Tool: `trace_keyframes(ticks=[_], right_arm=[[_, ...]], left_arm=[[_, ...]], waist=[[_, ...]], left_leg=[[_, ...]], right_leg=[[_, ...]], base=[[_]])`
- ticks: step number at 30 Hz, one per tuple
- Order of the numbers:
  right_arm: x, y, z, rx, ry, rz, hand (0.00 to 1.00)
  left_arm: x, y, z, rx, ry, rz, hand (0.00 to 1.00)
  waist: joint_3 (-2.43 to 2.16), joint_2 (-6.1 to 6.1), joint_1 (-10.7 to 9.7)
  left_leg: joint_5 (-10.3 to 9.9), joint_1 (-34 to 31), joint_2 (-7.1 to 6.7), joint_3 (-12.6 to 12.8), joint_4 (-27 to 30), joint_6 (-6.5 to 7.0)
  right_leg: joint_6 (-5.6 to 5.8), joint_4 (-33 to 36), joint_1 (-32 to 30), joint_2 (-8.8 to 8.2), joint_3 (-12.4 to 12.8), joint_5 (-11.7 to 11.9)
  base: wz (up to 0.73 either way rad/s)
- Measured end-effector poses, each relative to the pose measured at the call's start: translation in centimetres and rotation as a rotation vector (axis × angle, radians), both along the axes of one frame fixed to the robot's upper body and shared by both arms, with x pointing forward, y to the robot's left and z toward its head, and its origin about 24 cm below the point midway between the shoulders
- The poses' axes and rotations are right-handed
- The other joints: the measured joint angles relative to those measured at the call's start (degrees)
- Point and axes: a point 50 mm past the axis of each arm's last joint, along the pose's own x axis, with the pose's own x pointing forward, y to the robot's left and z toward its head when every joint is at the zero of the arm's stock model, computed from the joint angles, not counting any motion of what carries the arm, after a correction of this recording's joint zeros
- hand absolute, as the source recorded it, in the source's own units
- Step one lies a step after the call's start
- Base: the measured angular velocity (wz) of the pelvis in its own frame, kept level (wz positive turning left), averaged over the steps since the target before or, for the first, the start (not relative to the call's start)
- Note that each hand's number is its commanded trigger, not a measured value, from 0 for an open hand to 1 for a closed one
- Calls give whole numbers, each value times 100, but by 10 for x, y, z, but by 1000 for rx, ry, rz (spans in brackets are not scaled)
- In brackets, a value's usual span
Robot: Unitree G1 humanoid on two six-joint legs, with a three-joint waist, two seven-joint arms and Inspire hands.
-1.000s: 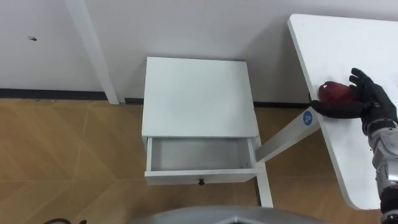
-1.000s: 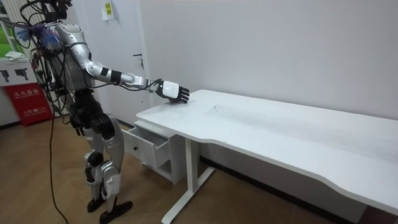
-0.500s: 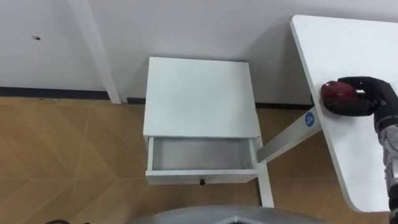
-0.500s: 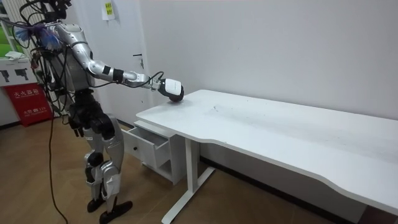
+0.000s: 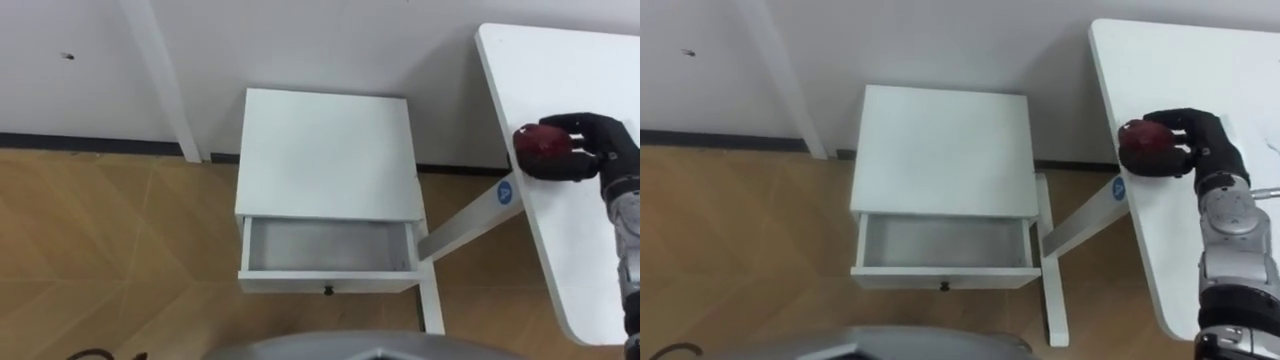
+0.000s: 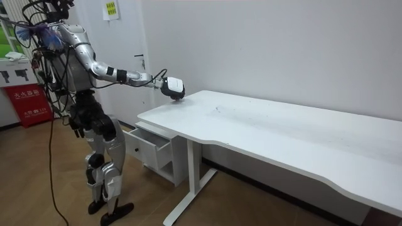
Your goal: Put apple and close drawer
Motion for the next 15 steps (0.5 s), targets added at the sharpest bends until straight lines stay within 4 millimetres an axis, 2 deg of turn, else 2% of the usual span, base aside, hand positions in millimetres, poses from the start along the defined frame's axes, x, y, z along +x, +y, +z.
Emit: trace_keyframes(ticks=[6, 8, 11, 15], right_arm=[[17, 34, 17, -59, -42, 203, 100], [17, 49, 23, -67, -66, 276, 100], [11, 71, 25, -48, -72, 379, 100], [6, 87, 20, -25, -31, 480, 100]], left_arm=[[10, -1, 0, 9, -20, -29, 0], [13, -2, -1, 5, -23, -42, 0], [18, -8, -2, -7, -25, -79, 0], [23, -11, -3, -15, -29, -105, 0]], waist=[[22, 34, 130], [41, 72, 235], [49, 126, 262], [38, 172, 365]], left_leg=[[0, 61, -4, 31, 0, 0], [0, 56, -4, 26, -2, 0], [0, 46, -4, 1, -16, 0], [0, 27, -4, -5, -26, 0]], right_leg=[[0, -12, 20, -4, 75, 0], [1, -14, 39, -5, 58, 1], [1, -11, 36, -1, 59, 0], [1, -9, 18, -2, 17, 1]], base=[[-1], [0], [0], [0]])
